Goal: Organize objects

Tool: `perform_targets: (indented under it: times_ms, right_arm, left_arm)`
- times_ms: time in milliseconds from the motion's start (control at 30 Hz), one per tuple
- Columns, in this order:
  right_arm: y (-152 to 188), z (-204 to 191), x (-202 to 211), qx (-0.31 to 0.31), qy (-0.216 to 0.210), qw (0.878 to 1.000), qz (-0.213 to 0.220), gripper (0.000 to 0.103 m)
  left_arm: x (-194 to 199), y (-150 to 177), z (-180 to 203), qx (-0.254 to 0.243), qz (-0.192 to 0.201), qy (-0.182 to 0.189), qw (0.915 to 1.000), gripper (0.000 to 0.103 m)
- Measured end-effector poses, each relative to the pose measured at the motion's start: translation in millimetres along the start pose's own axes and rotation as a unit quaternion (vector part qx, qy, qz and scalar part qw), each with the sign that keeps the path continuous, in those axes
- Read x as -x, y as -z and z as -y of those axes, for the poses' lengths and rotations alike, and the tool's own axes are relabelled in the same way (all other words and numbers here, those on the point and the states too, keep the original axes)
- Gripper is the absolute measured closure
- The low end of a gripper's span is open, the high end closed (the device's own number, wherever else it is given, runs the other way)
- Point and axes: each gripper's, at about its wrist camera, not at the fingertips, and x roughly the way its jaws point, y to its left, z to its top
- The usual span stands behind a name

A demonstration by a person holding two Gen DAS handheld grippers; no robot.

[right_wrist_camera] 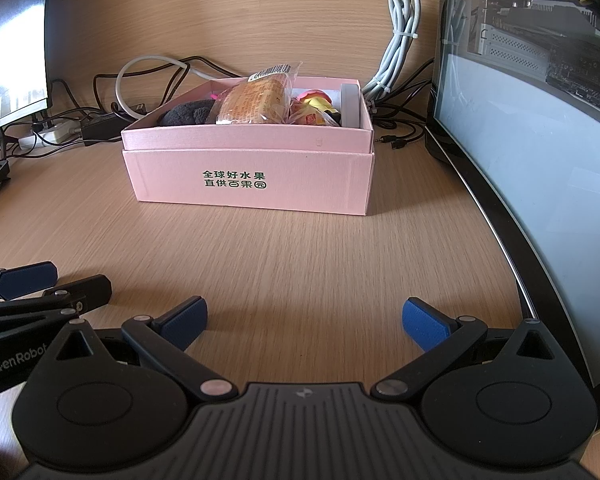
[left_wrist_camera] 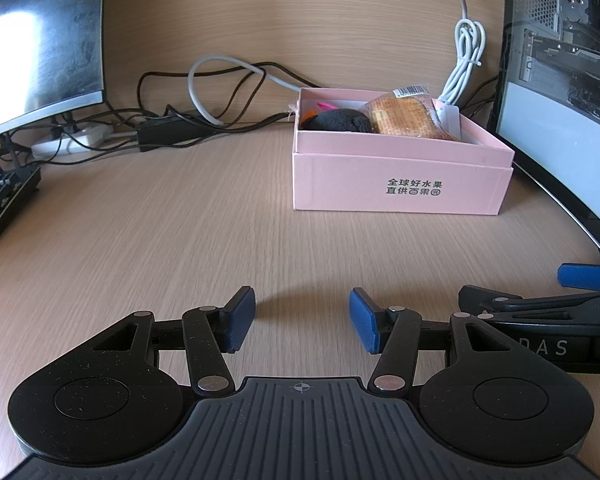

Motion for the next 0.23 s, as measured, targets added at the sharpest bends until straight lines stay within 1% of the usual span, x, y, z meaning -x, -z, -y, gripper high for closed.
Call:
perform_targets:
  times_ms: [233]
  right_arm:
    - [0.2, 0.2, 0.1, 0.0, 0.0, 1.0, 0.0, 0.0]
  left_arm:
    - [0.3, 0.0, 3.5, -0.001, 0.001, -0.005, 1.0, 0.045]
